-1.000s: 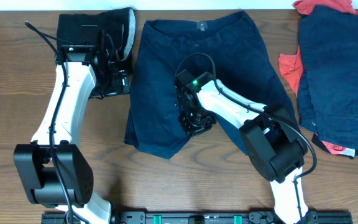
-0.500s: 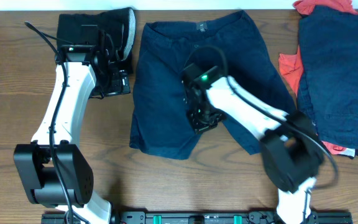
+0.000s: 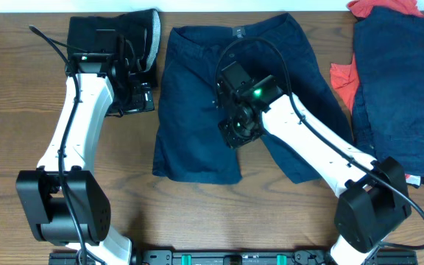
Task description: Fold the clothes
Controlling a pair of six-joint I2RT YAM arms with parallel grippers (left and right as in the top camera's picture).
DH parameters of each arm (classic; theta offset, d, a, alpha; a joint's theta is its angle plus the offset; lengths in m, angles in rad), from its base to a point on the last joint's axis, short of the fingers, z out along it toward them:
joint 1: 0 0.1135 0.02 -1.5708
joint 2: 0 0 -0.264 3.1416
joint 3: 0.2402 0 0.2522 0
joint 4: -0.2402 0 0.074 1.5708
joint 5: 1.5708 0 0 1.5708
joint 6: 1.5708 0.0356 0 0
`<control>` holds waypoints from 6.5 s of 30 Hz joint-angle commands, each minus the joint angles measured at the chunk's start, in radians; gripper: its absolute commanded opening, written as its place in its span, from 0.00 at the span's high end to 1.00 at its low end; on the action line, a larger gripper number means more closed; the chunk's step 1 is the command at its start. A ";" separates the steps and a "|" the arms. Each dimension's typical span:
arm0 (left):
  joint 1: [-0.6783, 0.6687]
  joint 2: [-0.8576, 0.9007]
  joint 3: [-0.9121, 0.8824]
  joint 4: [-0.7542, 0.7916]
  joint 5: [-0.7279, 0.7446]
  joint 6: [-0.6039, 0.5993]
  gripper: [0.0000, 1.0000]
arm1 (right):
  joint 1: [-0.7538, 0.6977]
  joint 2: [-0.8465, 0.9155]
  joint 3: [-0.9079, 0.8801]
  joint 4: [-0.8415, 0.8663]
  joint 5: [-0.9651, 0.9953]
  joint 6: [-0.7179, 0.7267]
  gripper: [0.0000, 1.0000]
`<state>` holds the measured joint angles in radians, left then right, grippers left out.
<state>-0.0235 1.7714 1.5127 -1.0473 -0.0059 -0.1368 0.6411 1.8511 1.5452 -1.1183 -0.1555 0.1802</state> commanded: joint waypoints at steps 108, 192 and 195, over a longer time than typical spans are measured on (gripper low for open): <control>-0.093 0.338 0.025 0.810 0.145 0.175 0.94 | -0.254 -0.198 0.045 0.111 0.099 -0.150 0.01; 0.009 0.027 0.025 -0.060 -0.047 -0.178 0.15 | -0.507 0.385 -0.058 0.934 0.146 -0.061 0.07; -0.005 0.027 0.025 -0.012 0.046 -0.060 0.15 | -0.510 0.385 0.086 0.791 0.122 -0.121 0.03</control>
<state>-0.0170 1.8065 1.5265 -1.0801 -0.0456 -0.2897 0.1413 2.2215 1.5230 -0.2687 0.0071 0.1410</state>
